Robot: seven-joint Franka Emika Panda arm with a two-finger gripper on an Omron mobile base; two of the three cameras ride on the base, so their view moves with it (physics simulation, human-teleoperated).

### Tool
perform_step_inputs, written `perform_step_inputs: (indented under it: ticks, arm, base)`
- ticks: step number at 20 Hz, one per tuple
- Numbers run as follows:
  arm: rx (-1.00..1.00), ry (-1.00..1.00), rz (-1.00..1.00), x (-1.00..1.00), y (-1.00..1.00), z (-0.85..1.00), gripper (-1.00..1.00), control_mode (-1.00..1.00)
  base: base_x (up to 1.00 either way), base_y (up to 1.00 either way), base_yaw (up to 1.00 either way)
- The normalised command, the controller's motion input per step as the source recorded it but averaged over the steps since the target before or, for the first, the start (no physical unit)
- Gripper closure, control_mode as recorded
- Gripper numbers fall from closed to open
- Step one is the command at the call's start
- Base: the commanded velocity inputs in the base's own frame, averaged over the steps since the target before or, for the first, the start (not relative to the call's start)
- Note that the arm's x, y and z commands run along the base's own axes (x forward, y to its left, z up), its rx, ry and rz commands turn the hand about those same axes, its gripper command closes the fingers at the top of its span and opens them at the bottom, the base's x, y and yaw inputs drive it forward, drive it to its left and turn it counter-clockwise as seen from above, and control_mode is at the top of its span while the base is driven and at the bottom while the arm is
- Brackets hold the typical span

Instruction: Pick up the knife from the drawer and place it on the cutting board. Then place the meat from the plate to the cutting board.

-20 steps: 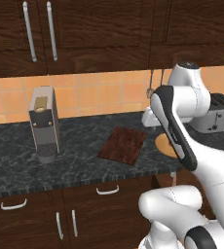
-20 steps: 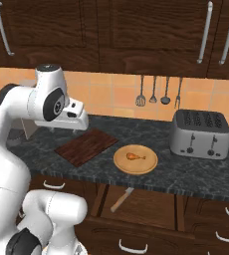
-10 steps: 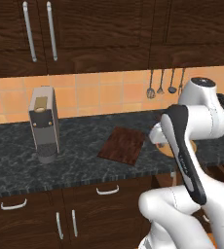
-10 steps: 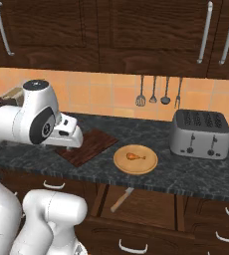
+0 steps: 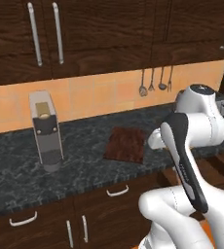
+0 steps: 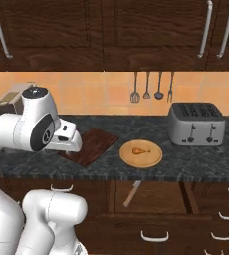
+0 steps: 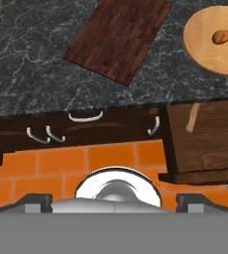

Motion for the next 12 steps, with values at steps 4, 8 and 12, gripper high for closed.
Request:
perform_step_inputs:
  ticks: [4, 8, 12]
  arm:
    - [0.00, 0.00, 0.00, 0.00, 0.00, 0.00, -1.00, 1.00]
    - [0.00, 0.00, 0.00, 0.00, 0.00, 0.00, -1.00, 1.00]
    - [0.00, 0.00, 0.00, 0.00, 0.00, 0.00, -1.00, 1.00]
  base:
    - [0.08, 0.57, -0.64]
    - [0.40, 0.18, -0.55]
    - [0.42, 0.30, -0.49]
